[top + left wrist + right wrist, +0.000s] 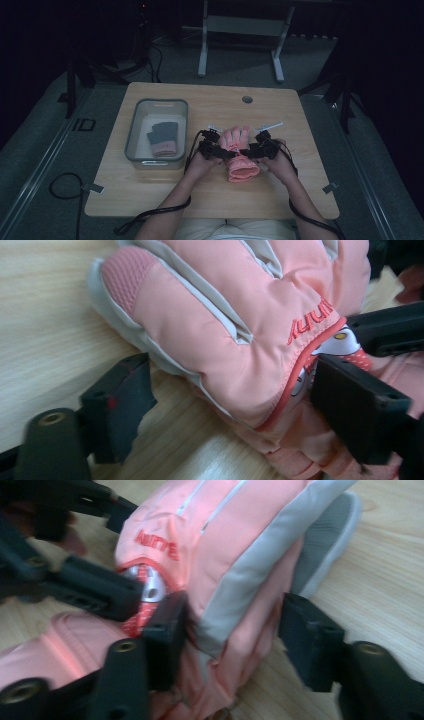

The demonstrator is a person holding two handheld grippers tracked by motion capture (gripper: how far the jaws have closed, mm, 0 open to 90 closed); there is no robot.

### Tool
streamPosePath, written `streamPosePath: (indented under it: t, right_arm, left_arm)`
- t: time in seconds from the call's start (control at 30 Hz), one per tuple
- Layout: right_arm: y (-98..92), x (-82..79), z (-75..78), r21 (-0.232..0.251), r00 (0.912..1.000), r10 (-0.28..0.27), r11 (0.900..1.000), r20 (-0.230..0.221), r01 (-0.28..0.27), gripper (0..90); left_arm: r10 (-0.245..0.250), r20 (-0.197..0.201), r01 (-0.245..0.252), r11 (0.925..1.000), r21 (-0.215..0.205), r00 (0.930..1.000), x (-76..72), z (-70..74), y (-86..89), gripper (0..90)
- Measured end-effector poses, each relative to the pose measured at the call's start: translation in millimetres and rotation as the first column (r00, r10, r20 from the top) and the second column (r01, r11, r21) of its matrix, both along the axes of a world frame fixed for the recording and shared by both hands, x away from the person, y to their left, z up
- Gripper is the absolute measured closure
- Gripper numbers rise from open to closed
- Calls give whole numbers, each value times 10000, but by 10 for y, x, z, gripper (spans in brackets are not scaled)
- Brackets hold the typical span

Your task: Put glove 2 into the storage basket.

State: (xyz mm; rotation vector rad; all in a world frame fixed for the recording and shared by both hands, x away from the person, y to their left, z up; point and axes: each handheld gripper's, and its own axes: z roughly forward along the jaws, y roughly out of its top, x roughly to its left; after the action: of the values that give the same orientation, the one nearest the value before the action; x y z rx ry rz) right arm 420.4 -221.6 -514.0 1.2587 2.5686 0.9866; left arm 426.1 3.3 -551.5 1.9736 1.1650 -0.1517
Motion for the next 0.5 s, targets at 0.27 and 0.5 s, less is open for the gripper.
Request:
streamPosePath:
  t: [0.27,0.5]
  right_arm:
    - [21,-6,-55,208,10000,-93,9997,0,93,629]
    - [-23,-64,-31,751,9987,-483,9961,141,471,680]
  left_arm:
    - [183,-483,-229,9950,-973,9987,30,-71,18,457]
    - [-177,-319,156,9976,-675,9993,2,155,-32,708]
